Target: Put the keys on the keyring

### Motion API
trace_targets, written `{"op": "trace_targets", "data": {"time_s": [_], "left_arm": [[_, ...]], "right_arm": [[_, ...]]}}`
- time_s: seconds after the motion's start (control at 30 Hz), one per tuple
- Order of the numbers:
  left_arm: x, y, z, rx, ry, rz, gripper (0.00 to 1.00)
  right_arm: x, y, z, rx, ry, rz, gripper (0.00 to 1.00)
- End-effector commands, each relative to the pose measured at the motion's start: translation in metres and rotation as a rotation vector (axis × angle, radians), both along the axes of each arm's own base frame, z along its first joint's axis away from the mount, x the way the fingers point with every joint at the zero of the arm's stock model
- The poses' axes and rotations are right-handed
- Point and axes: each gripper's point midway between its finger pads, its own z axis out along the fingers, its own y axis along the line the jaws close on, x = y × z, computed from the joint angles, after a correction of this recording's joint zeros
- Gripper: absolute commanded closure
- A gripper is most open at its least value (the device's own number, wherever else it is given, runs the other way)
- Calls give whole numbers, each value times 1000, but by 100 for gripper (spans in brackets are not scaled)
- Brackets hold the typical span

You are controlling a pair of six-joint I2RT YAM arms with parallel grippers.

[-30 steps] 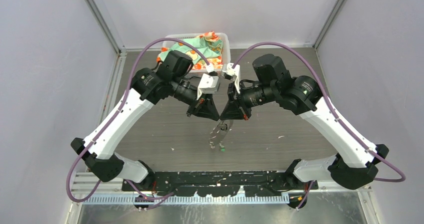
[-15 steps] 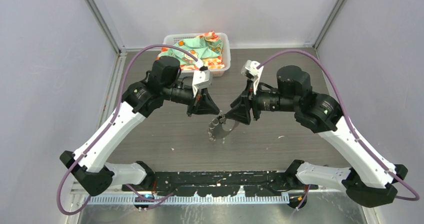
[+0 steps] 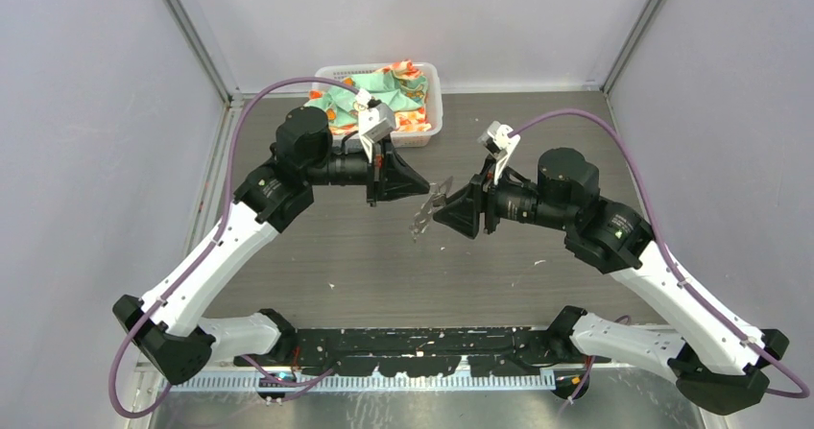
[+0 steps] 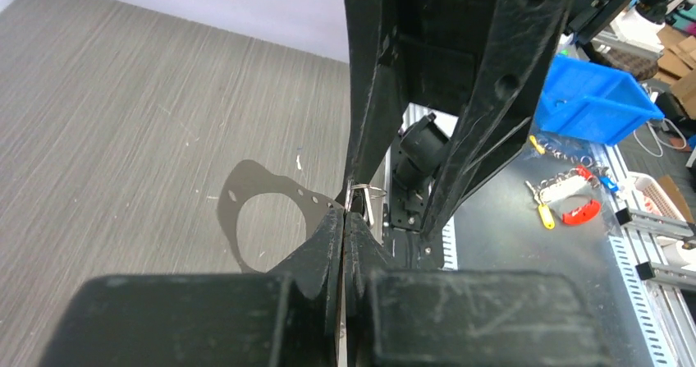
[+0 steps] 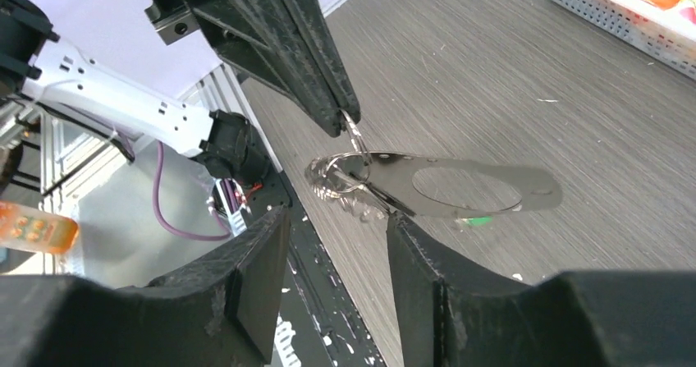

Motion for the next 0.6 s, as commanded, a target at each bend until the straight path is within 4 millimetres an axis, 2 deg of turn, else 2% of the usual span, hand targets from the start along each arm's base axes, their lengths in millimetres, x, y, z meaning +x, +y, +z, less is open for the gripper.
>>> {"op": "trace_targets", "data": {"time_s": [0.0, 0.13, 0.23, 0.3, 0.4, 0.57], "left_arm": [[-12, 2, 43, -132, -73, -32, 100], [-16, 4, 46, -142, -86, -48, 100], [-19, 5, 47, -148, -94, -57, 100], [-20, 5, 47, -151, -97, -59, 100], [-20, 6, 45, -150, -108, -59, 100], [-18, 7, 40, -147, -114, -44, 100]], "right_arm": [[9, 1, 30, 127, -65, -55, 50], [14, -4, 31, 151, -78, -97, 64], [17, -11, 28, 142, -86, -134, 67], [17, -14, 26, 132, -89, -147, 62], [15, -16, 32, 134, -100, -143, 46], [7, -12, 49, 152, -132, -87, 44]]}}
